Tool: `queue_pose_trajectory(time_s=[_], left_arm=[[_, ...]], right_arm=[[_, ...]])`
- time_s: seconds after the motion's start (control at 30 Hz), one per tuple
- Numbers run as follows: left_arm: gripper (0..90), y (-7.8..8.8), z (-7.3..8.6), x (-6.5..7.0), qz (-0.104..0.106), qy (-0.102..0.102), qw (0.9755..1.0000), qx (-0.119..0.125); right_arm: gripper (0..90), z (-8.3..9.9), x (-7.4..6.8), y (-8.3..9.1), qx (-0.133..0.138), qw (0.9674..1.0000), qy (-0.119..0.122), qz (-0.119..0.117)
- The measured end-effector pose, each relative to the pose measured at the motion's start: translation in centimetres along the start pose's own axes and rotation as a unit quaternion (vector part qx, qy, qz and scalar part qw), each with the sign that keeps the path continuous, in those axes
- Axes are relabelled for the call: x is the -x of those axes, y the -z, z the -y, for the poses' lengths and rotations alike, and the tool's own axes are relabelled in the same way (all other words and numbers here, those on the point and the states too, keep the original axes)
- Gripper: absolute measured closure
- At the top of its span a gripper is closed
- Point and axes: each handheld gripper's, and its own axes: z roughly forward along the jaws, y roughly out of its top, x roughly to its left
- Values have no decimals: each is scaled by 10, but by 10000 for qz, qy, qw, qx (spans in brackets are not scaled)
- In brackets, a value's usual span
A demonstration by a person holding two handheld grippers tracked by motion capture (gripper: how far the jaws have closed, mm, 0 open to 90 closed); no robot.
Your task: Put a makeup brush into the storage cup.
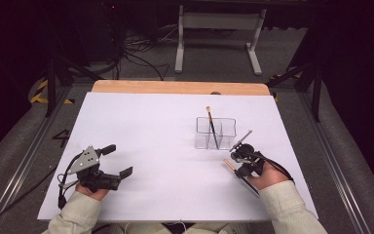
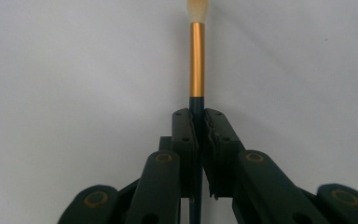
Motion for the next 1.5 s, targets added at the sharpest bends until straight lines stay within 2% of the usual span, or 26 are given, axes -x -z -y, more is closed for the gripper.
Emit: queue_pose_trajectory(time_s=[0.1,0.43,0.7,0.9,1.0,1.17,1.23,1.4,1.47,1.5], left_arm=[[3,0,0,0,-1,9,10000,13],[3,0,0,0,-4,-12,10000,22],[3,0,0,-1,-11,-7,10000,33],[3,0,0,-1,-2,-9,10000,27],[3,0,0,-1,-8,-4,10000,34],[3,0,0,-1,1,-5,10000,27],[3,0,0,-1,-4,-23,10000,30],[3,0,0,-1,0,-21,10000,25],[3,0,0,-1,4,-21,10000,22],[3,0,0,-1,4,-22,10000,23]], right_arm=[[835,-1,-2,10,185,9998,75,30],[834,-3,-9,32,536,9982,277,70],[834,-4,-13,49,888,9951,432,103],[834,-4,-14,57,1073,9931,447,136],[834,-4,-14,61,1246,9910,463,146],[834,-2,-15,73,1627,9853,498,160],[834,-1,-15,78,1847,9812,525,174],[834,1,-15,85,2207,9735,575,170],[833,2,-15,88,2442,9678,585,181],[834,2,-16,89,2490,9669,528,185]])
